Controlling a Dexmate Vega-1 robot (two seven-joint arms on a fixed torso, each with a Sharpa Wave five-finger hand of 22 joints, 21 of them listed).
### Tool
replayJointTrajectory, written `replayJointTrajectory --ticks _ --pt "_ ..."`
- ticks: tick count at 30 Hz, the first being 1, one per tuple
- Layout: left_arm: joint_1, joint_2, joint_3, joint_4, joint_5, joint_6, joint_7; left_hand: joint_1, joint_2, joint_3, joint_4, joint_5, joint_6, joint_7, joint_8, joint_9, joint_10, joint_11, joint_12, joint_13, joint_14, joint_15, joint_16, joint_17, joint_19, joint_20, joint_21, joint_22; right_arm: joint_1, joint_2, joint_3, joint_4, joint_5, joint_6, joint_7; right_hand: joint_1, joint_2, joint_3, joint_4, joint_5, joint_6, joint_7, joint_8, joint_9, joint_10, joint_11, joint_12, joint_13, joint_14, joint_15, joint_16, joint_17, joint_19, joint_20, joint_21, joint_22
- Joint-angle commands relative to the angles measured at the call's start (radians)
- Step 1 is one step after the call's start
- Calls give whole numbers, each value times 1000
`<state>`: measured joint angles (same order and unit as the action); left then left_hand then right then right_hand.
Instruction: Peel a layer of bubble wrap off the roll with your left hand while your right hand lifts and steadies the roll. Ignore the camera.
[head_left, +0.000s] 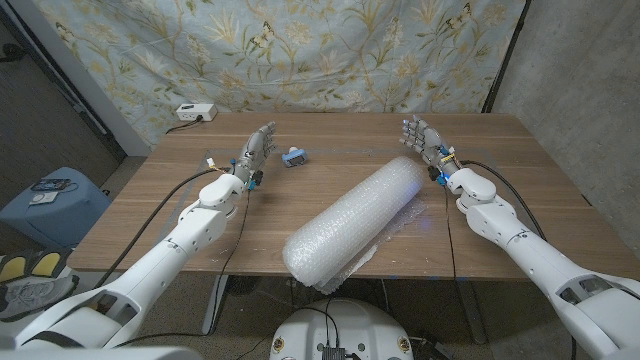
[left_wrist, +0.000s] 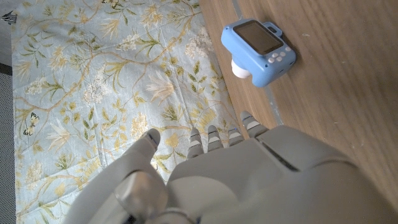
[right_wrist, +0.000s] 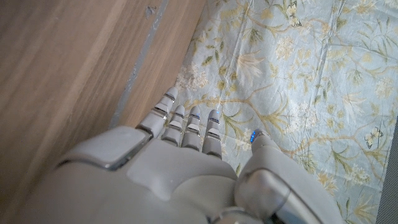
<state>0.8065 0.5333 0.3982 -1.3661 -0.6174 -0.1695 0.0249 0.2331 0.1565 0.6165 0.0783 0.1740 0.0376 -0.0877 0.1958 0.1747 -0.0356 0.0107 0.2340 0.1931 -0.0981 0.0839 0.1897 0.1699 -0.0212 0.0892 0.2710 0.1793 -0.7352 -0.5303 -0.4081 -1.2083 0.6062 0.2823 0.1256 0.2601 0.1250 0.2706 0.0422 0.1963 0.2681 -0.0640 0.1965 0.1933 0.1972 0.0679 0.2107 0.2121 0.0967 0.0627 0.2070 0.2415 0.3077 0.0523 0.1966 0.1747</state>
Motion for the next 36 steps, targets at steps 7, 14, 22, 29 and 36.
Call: replayJointTrajectory --ticks 7,14,22,29,36 --pt "5 3 7 -14 3 11 -1 22 1 4 -16 5 8 -5 -2 5 1 -1 0 5 3 1 -4 2 6 3 -5 2 -25 -140 -33 -196 -139 -95 -52 12 -14 2 -18 -1 -10 2 0 4 -14 -3 -5 3 -9 14 -6 -2 -11 8 -5 1" --pt "7 5 9 -18 4 11 -4 26 1 7 -23 6 8 -3 -4 5 2 -2 -1 5 4 0 -5 2 8 2 -7 2 -37 -193 -42 -285 -205 -135 -75 17 -18 3 -25 -2 -12 1 0 4 -18 -2 -6 3 -13 17 -7 -4 -17 13 -6 1" --pt "17 6 8 -30 3 10 0 32 2 10 -33 6 13 -4 -3 6 4 -2 -2 5 4 -1 -6 2 9 2 -10 2 -52 -245 -39 -380 -268 -185 -107 21 -24 3 -33 -3 -13 2 0 4 -23 -5 -7 3 -24 22 -10 -7 -39 22 -12 1" --pt "20 3 8 -29 4 1 1 36 2 12 -38 7 16 -3 -3 6 4 -2 -2 5 5 -1 -6 2 9 2 -12 2 -46 -287 -49 -443 -321 -233 -99 44 -28 11 -56 -4 -21 -2 -1 4 -36 -13 -11 2 -30 27 -10 -12 -51 43 -12 1" --pt "22 -3 10 -27 2 -2 0 39 3 14 -43 7 17 -1 -4 6 5 -2 -3 5 5 -1 -7 2 10 1 -13 3 -31 -336 -69 -516 -399 -294 -82 66 -31 18 -79 -5 -32 -10 -3 4 -58 -18 -17 2 -48 30 -13 -16 -75 46 -15 1"
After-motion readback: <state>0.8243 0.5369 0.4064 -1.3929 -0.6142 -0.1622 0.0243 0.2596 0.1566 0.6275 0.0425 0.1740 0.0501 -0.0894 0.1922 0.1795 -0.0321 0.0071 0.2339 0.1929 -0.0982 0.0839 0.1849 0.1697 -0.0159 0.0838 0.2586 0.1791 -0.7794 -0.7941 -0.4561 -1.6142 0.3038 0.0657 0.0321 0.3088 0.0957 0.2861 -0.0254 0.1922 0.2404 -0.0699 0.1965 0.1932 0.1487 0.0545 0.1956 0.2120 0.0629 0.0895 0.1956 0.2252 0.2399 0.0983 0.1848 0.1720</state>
